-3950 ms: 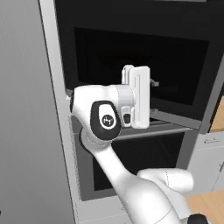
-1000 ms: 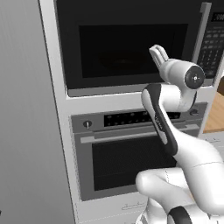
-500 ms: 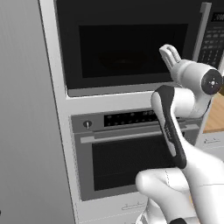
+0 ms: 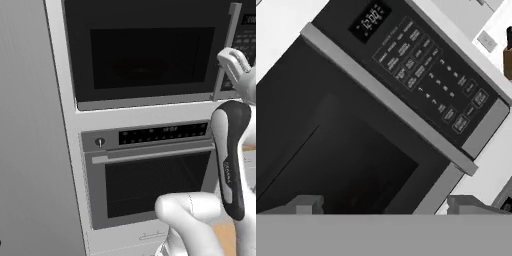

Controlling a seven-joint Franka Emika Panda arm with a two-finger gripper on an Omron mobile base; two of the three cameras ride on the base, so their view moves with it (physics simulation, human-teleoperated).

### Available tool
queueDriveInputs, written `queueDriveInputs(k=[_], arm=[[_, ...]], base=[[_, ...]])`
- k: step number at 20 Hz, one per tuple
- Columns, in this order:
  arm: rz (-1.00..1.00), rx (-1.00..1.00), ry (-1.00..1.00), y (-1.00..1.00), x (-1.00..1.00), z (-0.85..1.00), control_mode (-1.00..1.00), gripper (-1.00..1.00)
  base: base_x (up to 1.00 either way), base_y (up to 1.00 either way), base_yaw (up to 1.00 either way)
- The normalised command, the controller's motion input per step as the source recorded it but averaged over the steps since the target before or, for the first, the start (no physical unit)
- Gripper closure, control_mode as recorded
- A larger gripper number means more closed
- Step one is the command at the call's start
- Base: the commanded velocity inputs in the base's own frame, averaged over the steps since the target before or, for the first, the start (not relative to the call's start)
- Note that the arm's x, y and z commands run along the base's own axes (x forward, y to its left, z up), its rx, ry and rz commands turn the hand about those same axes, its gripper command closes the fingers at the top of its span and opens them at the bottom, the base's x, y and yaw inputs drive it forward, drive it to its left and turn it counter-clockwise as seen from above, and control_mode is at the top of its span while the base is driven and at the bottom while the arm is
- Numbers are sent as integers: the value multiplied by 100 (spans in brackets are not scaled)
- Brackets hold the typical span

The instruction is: Open the microwave, place the bowl with waffle inside the microwave, then close the microwave door and turn it on.

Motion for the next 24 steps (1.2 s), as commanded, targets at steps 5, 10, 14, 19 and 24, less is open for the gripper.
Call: queueDriveInputs(k=[5,10,14,19,24], arm=[[0,-24,1,-50,-57,7,-100,-100],[0,-32,3,-51,-53,-1,-100,-100],[0,-38,0,-51,-35,-22,-100,-100],[0,-43,0,-22,-6,-47,-100,-100],[0,-15,0,-19,15,-36,-100,-100]], base=[[0,0,0],[0,0,0],[0,0,0],[0,0,0],[0,0,0]])
